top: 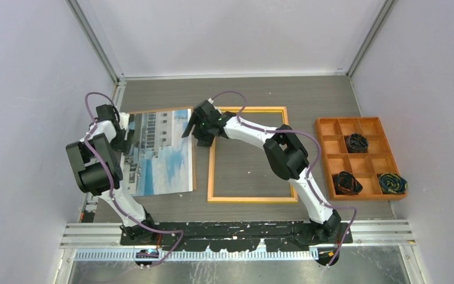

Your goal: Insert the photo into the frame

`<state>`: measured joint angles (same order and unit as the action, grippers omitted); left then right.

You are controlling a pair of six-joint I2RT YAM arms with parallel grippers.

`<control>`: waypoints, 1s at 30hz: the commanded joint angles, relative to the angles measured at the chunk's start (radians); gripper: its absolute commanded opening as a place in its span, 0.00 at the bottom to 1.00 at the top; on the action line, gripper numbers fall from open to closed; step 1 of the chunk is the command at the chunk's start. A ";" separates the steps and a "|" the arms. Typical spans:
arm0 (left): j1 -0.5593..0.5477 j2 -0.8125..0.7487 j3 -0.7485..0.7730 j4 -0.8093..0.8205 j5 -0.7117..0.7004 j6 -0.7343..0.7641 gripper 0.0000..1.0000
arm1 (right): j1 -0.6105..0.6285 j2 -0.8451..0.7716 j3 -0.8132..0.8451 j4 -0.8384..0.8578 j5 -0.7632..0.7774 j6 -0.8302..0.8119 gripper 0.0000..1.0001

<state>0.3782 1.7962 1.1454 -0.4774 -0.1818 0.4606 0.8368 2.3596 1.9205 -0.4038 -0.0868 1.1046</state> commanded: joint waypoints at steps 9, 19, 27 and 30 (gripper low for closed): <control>0.005 0.057 -0.063 -0.029 0.056 0.039 0.84 | 0.021 -0.158 -0.037 0.391 -0.210 0.149 0.74; 0.006 0.050 -0.049 -0.051 0.060 0.046 0.83 | 0.019 -0.110 -0.015 0.344 -0.236 0.119 0.49; 0.060 -0.025 0.128 -0.254 0.134 0.070 0.99 | -0.030 -0.218 -0.026 0.162 -0.212 -0.044 0.04; 0.061 -0.076 0.205 -0.340 0.165 0.084 1.00 | -0.085 -0.316 -0.092 0.101 -0.249 -0.127 0.01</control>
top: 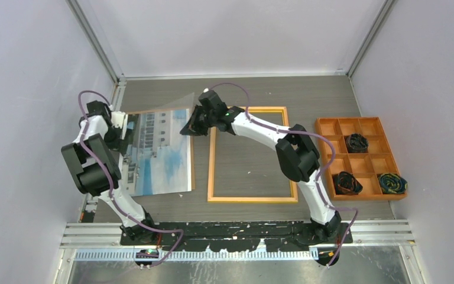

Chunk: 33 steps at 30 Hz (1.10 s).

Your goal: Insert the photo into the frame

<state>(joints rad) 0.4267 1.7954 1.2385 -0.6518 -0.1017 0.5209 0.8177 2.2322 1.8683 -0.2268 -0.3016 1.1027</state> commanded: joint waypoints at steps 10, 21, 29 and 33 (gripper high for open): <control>-0.223 -0.187 0.148 -0.283 0.150 -0.055 1.00 | -0.309 -0.570 -0.373 -0.559 -0.047 -0.498 0.01; -0.570 -0.127 0.109 -0.175 0.052 -0.147 1.00 | -0.398 -0.643 -0.459 -0.789 0.284 -0.671 0.01; -0.698 -0.062 0.133 -0.163 0.021 -0.159 1.00 | -0.398 -0.581 -0.377 -0.792 0.366 -0.753 0.01; -0.725 -0.043 0.124 -0.146 0.023 -0.173 1.00 | -0.398 -0.610 -0.419 -0.711 0.368 -0.783 0.01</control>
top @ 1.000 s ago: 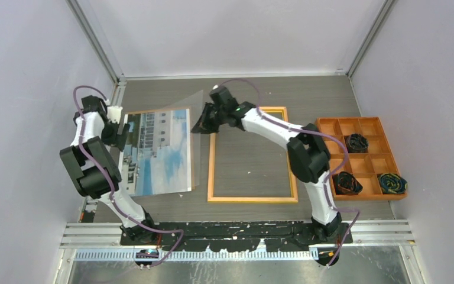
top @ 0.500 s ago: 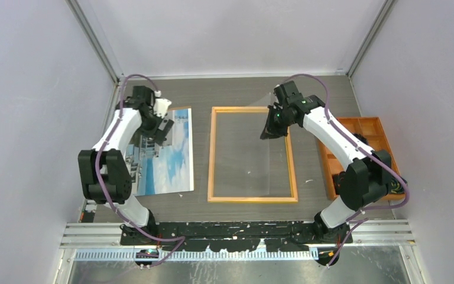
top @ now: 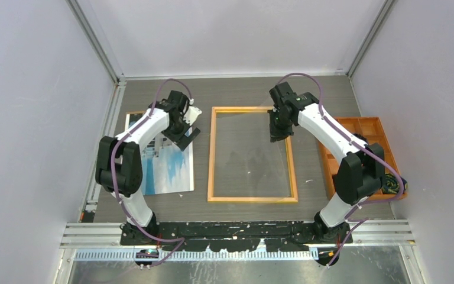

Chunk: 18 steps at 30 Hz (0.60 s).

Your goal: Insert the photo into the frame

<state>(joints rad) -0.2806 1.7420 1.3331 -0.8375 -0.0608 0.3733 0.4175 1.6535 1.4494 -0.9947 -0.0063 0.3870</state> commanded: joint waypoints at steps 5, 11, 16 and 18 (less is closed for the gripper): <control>-0.031 0.029 0.022 0.048 -0.019 -0.031 1.00 | 0.002 -0.082 -0.061 0.154 0.074 -0.090 0.01; -0.032 0.040 0.017 0.048 -0.011 -0.033 1.00 | -0.003 -0.098 -0.088 0.235 0.053 -0.081 0.01; -0.034 0.022 -0.024 0.071 -0.035 -0.007 1.00 | -0.032 -0.087 -0.104 0.270 0.020 -0.046 0.01; -0.034 0.022 -0.032 0.072 -0.043 0.000 1.00 | -0.046 -0.082 -0.115 0.288 -0.026 -0.032 0.01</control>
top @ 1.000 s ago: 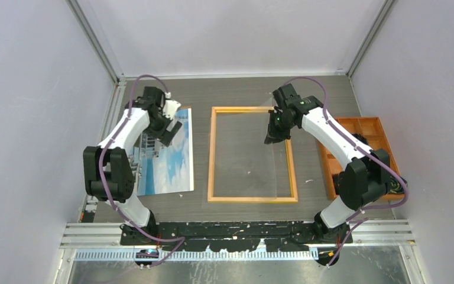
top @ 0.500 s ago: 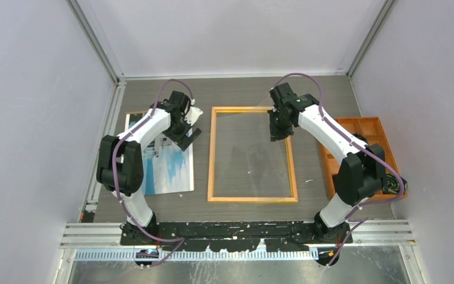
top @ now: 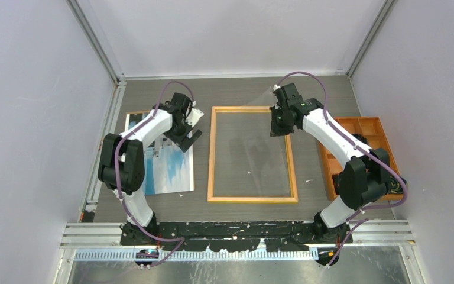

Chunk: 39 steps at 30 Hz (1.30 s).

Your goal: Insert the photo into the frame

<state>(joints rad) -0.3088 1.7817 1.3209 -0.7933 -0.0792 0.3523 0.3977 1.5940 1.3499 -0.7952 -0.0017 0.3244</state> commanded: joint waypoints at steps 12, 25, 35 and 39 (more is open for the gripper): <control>-0.022 -0.009 -0.011 0.037 -0.034 0.019 1.00 | -0.074 -0.019 -0.053 0.127 -0.126 0.058 0.01; -0.095 0.084 0.039 0.077 -0.051 -0.005 1.00 | -0.090 -0.039 -0.088 0.238 -0.291 0.036 0.01; -0.104 0.150 0.069 0.100 -0.043 -0.016 1.00 | -0.123 0.007 -0.108 0.272 -0.370 0.091 0.05; -0.112 0.145 0.062 0.106 -0.029 -0.016 1.00 | -0.134 0.027 -0.121 0.279 -0.378 0.101 0.17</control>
<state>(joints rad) -0.4114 1.9236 1.3628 -0.7246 -0.1215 0.3458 0.2722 1.6051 1.2411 -0.5716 -0.3504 0.4046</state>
